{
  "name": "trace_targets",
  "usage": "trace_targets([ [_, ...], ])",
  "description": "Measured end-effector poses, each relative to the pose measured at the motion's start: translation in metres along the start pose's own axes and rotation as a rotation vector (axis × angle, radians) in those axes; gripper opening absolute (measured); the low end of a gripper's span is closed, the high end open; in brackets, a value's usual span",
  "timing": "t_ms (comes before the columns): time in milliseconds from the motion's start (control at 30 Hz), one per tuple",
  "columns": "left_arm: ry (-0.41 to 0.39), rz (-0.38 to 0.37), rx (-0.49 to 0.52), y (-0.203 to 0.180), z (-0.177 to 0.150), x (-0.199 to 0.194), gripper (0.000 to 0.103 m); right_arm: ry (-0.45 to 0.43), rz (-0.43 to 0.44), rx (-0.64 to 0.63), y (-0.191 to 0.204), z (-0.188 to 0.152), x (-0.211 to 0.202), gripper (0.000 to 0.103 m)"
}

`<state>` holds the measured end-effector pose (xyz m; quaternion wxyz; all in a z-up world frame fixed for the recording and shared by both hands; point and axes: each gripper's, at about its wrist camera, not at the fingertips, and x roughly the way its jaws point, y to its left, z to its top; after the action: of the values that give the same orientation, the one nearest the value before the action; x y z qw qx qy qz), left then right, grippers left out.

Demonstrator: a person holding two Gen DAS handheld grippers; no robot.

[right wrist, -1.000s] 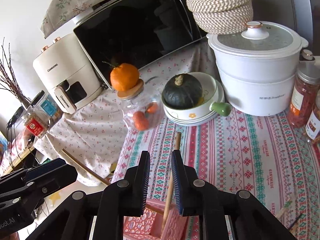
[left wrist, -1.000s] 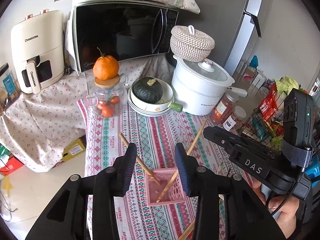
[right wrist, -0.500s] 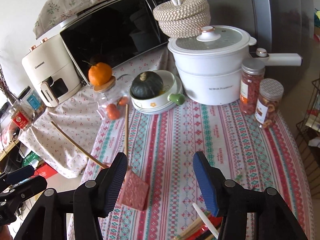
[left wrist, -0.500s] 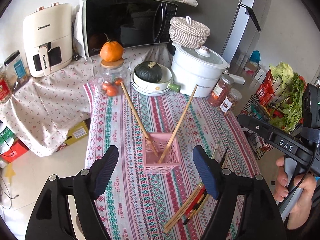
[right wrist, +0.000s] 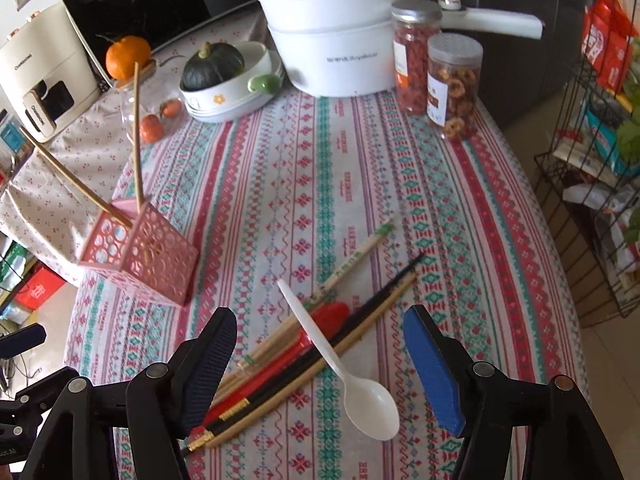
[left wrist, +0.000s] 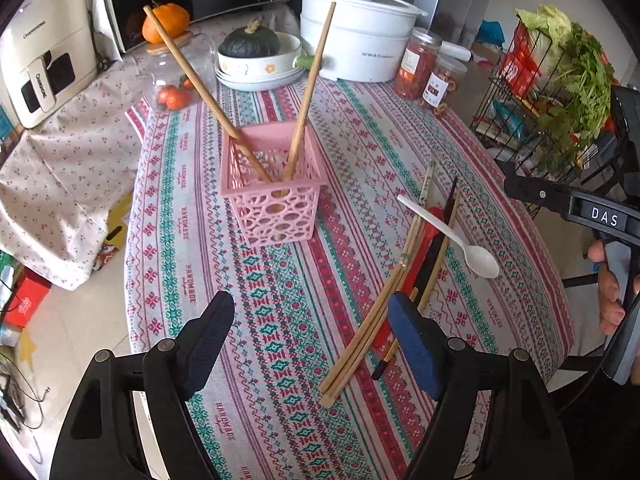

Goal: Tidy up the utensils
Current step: 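Grasp the white spoon with the left tool while the right tool grasps a wooden chopstick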

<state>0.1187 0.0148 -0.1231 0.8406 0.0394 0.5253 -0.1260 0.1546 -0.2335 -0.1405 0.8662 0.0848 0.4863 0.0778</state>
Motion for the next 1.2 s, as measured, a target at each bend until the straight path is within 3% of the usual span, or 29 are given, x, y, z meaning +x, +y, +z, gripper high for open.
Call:
trace_targets([
  [133,0.074,-0.009,0.015,-0.004,-0.009,0.027,0.081,0.061,-0.018,0.015,-0.017,-0.010,0.011,0.074],
  [333,0.112,-0.049,-0.013,-0.012,-0.008,0.051,0.080,0.112,-0.044,0.109,-0.051,-0.011,0.021,0.074],
  [400,0.111,-0.072,0.001,-0.024,-0.005,0.056,0.076,0.113,-0.049,0.134,-0.061,-0.010,0.022,0.074],
  [533,0.107,-0.106,0.071,-0.054,0.004,0.066,0.049,0.111,-0.091,0.165,-0.077,-0.006,0.025,0.074],
  [600,0.092,-0.124,0.071,-0.064,0.013,0.072,0.045,0.121,-0.084,0.183,-0.084,-0.006,0.027,0.074],
  [1000,0.053,-0.203,-0.228,-0.080,0.080,0.129,0.041,0.134,-0.078,0.196,-0.104,-0.002,0.031,0.074],
  [1200,0.099,-0.149,-0.301,-0.080,0.089,0.154,0.035,0.138,-0.079,0.189,-0.106,0.000,0.035,0.074],
])
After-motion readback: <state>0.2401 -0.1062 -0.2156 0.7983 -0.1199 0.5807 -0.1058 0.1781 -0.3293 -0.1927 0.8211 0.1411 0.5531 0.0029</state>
